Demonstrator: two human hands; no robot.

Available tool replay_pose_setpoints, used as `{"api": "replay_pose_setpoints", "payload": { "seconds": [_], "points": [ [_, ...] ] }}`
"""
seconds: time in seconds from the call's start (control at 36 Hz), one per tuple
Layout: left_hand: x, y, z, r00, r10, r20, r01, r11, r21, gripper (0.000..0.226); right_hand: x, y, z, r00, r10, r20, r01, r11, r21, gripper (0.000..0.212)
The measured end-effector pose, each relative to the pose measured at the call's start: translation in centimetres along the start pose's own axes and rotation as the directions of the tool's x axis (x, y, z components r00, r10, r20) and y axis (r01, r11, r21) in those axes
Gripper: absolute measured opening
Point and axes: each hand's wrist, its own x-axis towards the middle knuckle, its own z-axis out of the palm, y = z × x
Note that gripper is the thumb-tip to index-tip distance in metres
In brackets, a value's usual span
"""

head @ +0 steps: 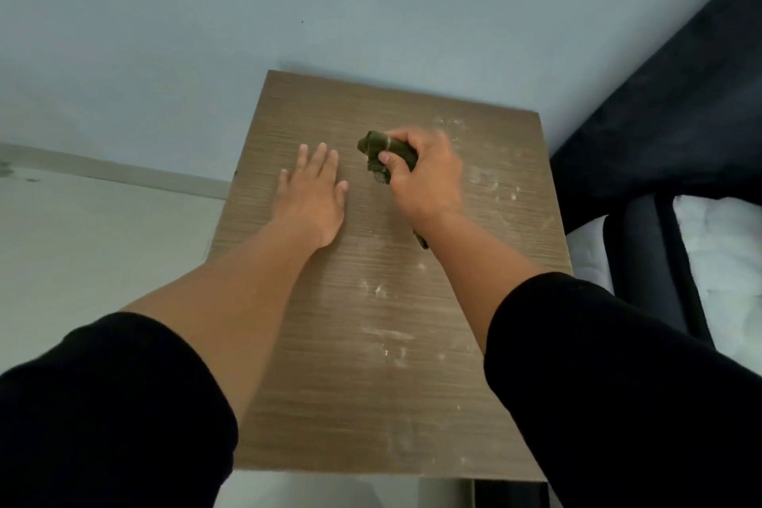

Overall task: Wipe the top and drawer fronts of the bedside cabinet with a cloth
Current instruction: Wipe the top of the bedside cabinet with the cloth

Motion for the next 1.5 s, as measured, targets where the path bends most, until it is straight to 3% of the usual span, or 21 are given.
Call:
{"api": "replay_pose_setpoints", "payload": {
  "seconds": [0.14, 0.39, 1.06, 1.25, 1.5],
  "points": [
    [3.8, 0.1, 1.4, 0.999, -0.043, 0.029, 0.042, 0.999, 0.030, 0.056, 3.8, 1.2, 0.8, 1.000, 0.015, -0.013, -0.015, 1.000, -0.009, 0.015],
    [5.3, -0.3, 3.1, 0.992, -0.005, -0.130, 0.013, 0.998, 0.068, 0.057, 8.4, 2.6, 2.6, 1.000, 0.001, -0.020, -0.002, 0.999, -0.042, 0.015],
    [7.0, -0.9, 2.3, 0.982, 0.014, -0.187, -0.007, 0.999, 0.035, 0.054, 16.2, 5.0, 5.9, 0.999, 0.011, -0.050, -0.022, 0.974, -0.227, 0.023],
    [7.1, -0.8, 2.4, 0.983, 0.010, -0.184, -0.004, 0.999, 0.035, 0.054, 17.3, 6.1, 7.1, 0.992, 0.122, 0.016, -0.113, 0.957, -0.268, 0.030],
    [7.1, -1.0, 2.2, 0.984, 0.019, -0.179, -0.015, 1.000, 0.022, 0.053, 15.7, 6.1, 6.6, 0.988, 0.056, 0.144, -0.022, 0.973, -0.230, 0.028]
  ]
}}
